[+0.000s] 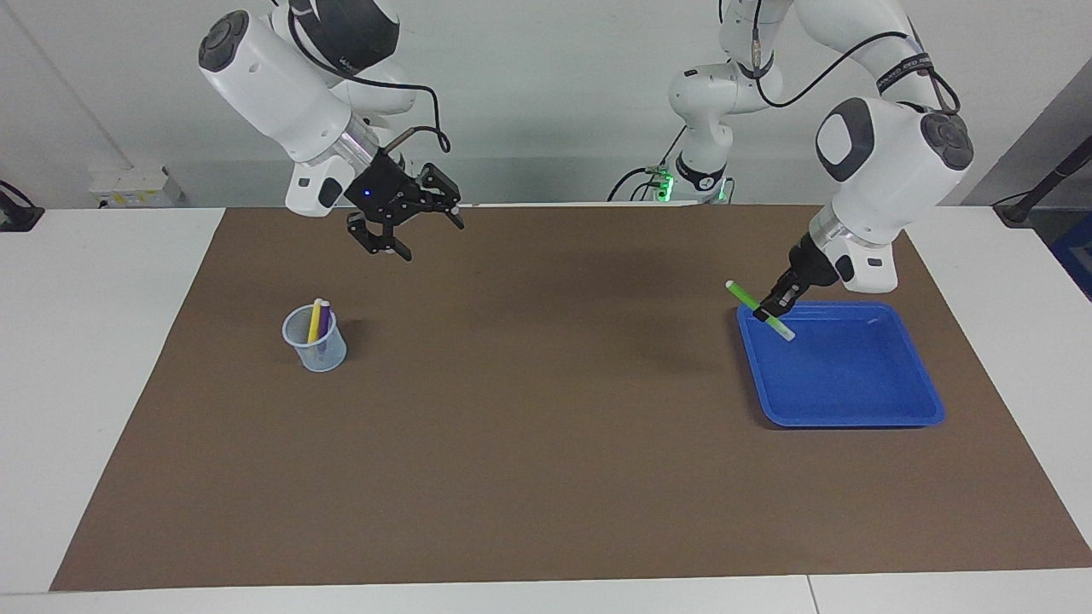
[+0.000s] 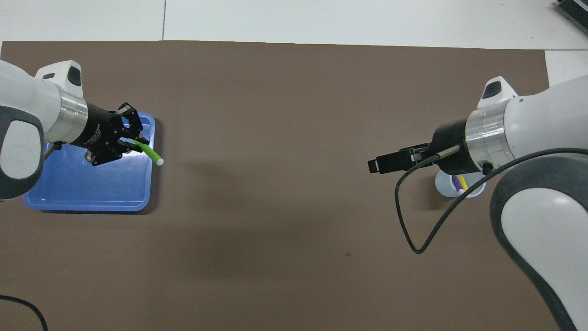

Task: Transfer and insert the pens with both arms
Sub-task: 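Lift the green pen while the right gripper moves toward it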

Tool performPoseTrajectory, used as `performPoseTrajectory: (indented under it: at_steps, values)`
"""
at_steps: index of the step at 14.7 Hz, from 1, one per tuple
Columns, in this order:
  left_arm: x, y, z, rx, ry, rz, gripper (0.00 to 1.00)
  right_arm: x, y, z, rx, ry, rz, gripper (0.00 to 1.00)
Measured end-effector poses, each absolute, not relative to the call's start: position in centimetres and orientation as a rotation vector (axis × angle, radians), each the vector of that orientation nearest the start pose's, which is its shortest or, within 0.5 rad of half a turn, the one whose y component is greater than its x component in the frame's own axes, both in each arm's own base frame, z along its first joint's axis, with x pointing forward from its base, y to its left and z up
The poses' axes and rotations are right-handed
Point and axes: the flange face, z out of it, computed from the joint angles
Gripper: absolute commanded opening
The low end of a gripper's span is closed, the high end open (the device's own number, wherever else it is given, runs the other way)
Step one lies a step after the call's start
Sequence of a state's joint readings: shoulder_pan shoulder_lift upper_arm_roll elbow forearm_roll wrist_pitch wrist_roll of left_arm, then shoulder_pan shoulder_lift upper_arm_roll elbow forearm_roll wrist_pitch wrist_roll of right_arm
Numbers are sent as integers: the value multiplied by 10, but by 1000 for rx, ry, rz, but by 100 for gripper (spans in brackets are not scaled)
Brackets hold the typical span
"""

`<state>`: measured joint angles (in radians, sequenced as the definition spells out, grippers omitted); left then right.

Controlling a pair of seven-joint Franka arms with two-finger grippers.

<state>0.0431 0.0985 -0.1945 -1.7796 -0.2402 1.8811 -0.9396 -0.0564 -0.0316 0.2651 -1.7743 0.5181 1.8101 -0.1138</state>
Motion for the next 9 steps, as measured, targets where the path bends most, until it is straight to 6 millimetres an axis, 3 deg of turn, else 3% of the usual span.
performPoseTrajectory:
  at_steps: [4,9]
  values:
    - [568,-159,520,-2941,-1703,287,0,540,173,576,-2559,-244,-65,100]
    - [544,-242,544,-2737,-2119,326,0,538,209,564,-2430,-193,-72,100]
